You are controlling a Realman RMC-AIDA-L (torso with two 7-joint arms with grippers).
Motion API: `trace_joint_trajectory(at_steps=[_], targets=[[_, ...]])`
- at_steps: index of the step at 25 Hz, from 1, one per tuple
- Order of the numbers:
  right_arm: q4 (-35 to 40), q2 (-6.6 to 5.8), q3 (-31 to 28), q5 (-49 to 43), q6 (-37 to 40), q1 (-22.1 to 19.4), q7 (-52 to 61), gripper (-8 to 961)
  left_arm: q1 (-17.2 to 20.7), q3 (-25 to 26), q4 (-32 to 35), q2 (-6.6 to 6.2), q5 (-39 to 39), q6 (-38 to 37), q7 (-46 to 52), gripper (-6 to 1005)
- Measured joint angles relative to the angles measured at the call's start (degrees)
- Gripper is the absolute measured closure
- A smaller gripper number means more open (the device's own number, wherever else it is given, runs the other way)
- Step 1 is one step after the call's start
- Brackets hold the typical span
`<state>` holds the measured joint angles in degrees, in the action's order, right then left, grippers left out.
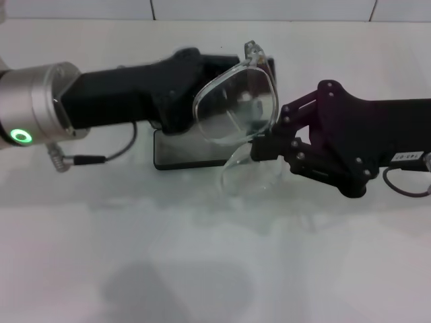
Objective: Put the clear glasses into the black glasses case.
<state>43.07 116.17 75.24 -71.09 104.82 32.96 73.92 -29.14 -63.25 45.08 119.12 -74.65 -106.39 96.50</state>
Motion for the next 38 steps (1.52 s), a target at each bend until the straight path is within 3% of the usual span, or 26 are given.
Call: trace_joint_trajectory(at_steps=[7, 10, 13, 16, 21, 28, 38], targets=[[0.3, -0.08, 0.7, 0.8, 1.5, -0.2, 0.1, 876, 2.3, 12.3, -1.6, 0.38, 0.3, 0.5, -4.3, 888], [1.5, -0.08, 0.7, 2.5, 3.8, -1.0, -0.1, 877, 3.0, 17.2, -5.3, -0.10, -0.5, 1.9, -7.4, 888], [5.2, -0.20, 0.6, 4.2, 5.6, -3.2, -0.4, 877, 3.7, 19.1, -8.1, -0.74, -1.5, 4.4, -9.5, 888], [10.1, -0.06, 1.4, 5.2, 7.1, -5.4, -1.0, 877, 3.9, 18.8, -9.3, -0.89, -2.4, 5.2, -10.4, 888], [13.2, 0.00, 4.9, 7.3, 7.4, -6.0, -4.6, 877, 2.5, 16.0, -9.3, 0.25, -4.2, 3.9, -10.8, 888], [11.7, 0.02, 7.2, 9.2, 4.8, -4.3, -6.9, 877, 0.7, 7.0, -9.5, 0.48, -1.6, 1.2, -16.2, 888], [6.9, 0.01, 11.3, 9.9, 1.4, -1.2, -8.1, 878, 0.5, 6.1, -9.0, 0.51, 0.1, -2.0, -17.5, 888]])
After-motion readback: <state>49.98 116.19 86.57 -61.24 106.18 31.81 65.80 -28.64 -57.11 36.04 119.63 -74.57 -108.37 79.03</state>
